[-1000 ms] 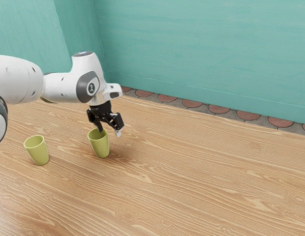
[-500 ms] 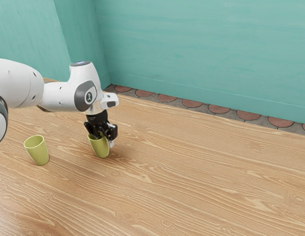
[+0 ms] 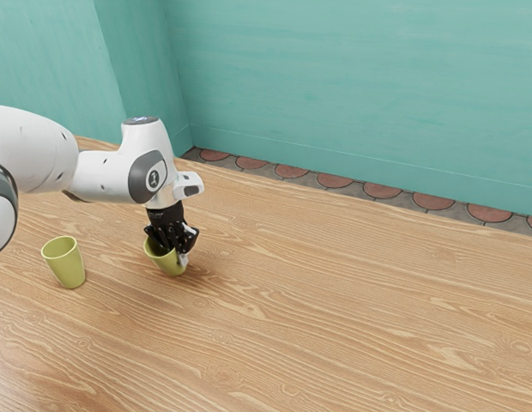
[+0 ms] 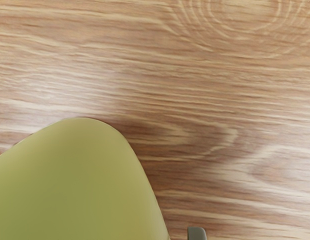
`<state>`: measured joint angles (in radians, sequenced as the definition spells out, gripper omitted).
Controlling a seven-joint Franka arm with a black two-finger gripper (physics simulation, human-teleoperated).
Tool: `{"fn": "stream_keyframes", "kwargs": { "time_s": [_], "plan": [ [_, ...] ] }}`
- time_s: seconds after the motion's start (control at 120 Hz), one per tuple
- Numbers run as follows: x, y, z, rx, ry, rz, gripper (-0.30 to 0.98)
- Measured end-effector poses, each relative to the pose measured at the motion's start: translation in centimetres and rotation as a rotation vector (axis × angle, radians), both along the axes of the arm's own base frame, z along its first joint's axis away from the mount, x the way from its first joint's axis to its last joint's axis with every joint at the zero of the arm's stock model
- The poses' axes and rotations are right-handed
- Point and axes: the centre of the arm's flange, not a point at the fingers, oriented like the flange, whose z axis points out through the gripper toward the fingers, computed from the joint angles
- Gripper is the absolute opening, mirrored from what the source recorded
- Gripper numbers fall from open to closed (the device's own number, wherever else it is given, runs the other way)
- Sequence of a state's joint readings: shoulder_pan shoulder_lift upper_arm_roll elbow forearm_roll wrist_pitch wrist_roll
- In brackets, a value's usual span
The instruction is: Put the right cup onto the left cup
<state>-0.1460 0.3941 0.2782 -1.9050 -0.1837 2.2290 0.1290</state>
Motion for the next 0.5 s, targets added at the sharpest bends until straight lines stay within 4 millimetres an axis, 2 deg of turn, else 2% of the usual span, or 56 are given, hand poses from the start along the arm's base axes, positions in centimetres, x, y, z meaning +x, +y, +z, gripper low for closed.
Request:
{"fn": "stream_keyframes", "kwargs": {
  "time_s": [0.133, 0.317, 0.433, 0.5],
  "plan": [
    [-0.1, 0.7, 1.2, 0.015, -0.006, 0.009, -0.09],
    [-1.6, 2.8, 8.4, 0.085, -0.012, -0.002, -0.09],
    [-4.7, 6.8, 14.4, 0.135, 0.003, 0.052, -0.10],
    [-6.8, 9.8, 16.1, 0.166, 0.041, 0.103, -0.10]
  ]
}}
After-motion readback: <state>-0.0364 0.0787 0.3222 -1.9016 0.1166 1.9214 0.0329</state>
